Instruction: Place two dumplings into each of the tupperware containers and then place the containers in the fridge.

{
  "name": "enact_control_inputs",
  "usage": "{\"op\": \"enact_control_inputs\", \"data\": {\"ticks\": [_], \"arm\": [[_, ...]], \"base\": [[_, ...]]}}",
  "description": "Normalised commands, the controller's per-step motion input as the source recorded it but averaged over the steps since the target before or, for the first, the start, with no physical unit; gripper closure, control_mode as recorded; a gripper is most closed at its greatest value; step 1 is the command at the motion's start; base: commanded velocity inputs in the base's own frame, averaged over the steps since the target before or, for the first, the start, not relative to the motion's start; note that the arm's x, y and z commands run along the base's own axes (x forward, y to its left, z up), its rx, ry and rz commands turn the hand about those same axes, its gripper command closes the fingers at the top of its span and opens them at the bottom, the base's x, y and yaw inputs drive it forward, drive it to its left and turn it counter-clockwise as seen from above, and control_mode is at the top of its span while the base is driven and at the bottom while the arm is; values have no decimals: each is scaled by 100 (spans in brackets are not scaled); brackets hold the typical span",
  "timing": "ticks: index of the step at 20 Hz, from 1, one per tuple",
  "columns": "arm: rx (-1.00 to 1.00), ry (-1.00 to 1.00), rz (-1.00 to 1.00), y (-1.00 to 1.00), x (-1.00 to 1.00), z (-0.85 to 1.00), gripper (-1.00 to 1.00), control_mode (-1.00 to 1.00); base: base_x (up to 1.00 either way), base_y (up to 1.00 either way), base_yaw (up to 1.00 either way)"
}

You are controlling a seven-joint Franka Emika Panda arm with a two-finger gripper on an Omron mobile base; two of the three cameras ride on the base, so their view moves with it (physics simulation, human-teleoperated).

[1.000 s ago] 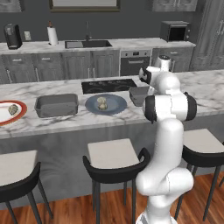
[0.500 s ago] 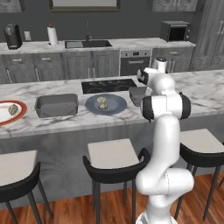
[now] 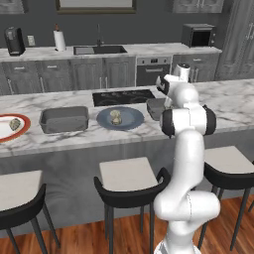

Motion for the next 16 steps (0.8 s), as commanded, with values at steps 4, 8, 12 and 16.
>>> {"op": "enact_control_inputs", "data": {"ticks": [4,8,12,16], "arm": [[16,-21,0,20,-86,21,-100,-100],[2,-9,0,72,-100,19,-100,-100],[-14,2,4,100,-100,2,-100,-100],[-14,4,8,100,-100,14,-100,-100]], "base": [[0,0,0],[0,0,0],[0,0,0],[0,0,0]]}}
